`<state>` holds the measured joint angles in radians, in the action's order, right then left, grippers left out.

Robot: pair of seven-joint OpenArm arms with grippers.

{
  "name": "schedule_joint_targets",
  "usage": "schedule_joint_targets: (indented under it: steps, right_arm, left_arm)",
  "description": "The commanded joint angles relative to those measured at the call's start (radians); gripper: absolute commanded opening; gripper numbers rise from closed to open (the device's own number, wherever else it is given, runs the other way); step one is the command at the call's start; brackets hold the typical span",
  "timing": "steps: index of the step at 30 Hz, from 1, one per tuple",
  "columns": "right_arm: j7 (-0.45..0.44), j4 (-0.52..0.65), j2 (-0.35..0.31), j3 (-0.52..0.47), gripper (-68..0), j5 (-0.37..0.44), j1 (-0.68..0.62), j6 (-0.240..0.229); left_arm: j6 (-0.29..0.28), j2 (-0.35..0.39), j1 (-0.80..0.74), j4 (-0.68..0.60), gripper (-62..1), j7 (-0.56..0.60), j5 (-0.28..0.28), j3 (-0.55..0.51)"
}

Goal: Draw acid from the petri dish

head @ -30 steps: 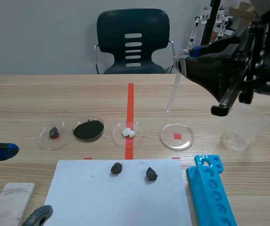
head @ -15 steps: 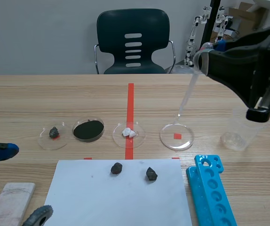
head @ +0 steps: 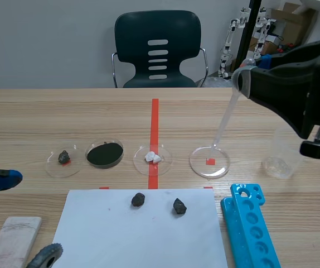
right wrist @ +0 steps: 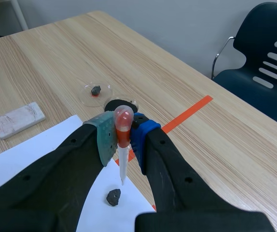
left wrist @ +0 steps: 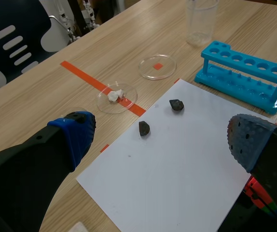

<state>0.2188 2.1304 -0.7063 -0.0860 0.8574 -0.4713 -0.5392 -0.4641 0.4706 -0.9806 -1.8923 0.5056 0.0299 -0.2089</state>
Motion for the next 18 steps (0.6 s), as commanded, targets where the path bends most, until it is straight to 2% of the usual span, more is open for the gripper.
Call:
schedule_joint_targets:
  steps: [1, 18]
  right_arm:
    - [-0.015, 0.011, -0.003, -0.005, -59.4, 0.011, 0.016, 0.001]
    - [-0.014, 0.011, -0.003, -0.005, -59.4, 0.011, 0.016, 0.001]
  left_arm:
    - [0.005, -0.007, 0.003, -0.011, -3.7, 0.018, -0.01, 0.006]
    - [0.005, -0.007, 0.003, -0.011, -3.7, 0.018, -0.01, 0.006]
